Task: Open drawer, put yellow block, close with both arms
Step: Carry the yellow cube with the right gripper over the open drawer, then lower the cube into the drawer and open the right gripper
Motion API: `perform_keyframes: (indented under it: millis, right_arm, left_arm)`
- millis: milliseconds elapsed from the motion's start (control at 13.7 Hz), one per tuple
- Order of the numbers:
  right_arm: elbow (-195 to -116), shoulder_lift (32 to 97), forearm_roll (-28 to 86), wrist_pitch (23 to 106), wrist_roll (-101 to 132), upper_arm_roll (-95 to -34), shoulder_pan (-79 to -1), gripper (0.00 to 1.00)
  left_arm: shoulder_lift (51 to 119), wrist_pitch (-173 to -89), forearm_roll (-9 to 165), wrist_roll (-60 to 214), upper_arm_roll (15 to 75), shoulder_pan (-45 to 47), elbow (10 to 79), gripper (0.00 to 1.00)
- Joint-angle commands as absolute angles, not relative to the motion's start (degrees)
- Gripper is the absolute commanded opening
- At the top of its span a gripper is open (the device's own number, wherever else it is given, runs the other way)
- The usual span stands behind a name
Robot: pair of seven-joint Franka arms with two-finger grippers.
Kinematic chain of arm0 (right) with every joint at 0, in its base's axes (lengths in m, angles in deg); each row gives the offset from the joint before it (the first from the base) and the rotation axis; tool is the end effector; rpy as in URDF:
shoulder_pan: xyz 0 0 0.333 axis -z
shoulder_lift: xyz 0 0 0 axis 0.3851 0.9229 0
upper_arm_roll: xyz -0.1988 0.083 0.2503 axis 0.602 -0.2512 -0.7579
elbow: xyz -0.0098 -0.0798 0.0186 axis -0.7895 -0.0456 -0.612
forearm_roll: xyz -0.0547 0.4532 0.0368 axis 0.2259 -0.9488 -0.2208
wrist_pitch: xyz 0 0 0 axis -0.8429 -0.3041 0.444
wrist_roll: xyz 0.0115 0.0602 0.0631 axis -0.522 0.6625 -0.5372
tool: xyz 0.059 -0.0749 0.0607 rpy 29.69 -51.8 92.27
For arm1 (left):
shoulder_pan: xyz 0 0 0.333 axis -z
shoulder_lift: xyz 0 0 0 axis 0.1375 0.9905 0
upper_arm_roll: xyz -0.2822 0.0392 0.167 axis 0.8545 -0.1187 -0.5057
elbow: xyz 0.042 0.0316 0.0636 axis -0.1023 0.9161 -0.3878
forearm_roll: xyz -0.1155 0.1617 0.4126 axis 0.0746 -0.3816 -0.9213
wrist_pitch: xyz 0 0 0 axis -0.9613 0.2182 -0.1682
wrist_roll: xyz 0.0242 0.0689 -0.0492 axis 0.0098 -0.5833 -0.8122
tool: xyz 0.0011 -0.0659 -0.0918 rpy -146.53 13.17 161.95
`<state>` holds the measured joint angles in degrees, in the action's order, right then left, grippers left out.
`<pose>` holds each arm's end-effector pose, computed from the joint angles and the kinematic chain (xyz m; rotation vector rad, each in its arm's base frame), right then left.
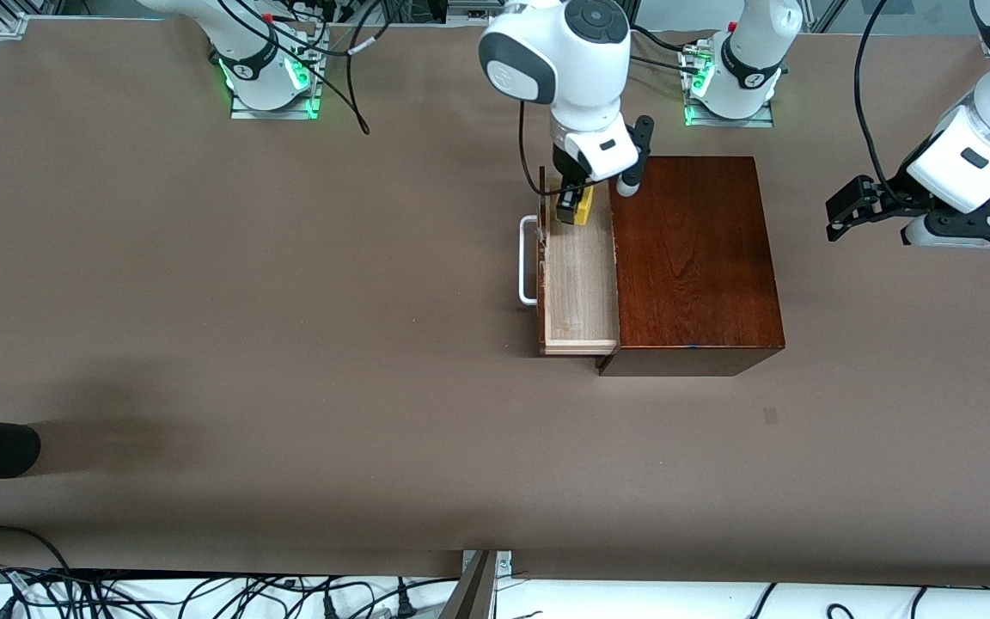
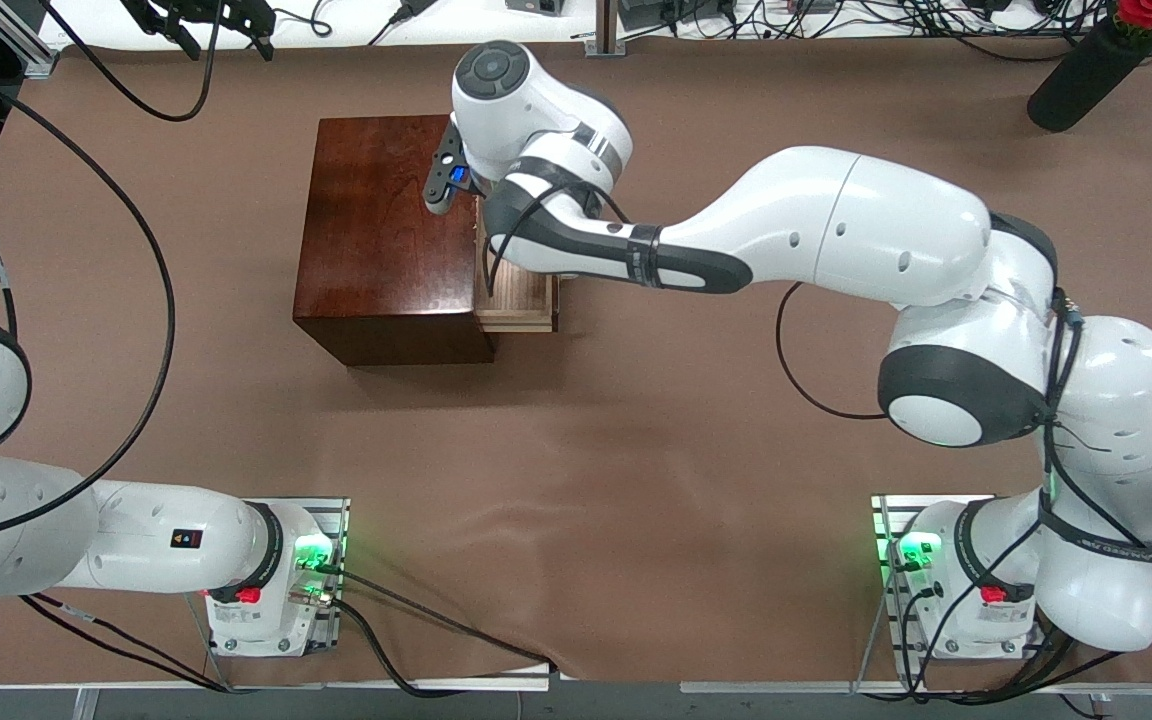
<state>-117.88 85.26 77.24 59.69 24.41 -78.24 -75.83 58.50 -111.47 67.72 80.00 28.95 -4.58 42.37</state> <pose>0.4483 0.7170 0.3721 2.4354 1.9148 0.2011 0.6212 -0.0590 0.5882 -3.1258 0.0521 -0.0466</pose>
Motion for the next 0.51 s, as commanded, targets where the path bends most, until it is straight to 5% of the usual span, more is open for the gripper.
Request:
perform_keyframes:
  millis: [0,438]
  right_arm:
    - [-114.9,88.8,78.1,62.3,29.9,-77.7,-76.0,0.00]
    - [-115.4,90.5,78.3,62.2,37.6,-77.4,-75.4,0.00]
  left_arm:
    - [58.6,-110.3,68.1,81.2,28.7,-4.4,41.5,1.00]
    - [58.6,-110.3,68.0,81.2,28.7,-4.4,41.5,1.00]
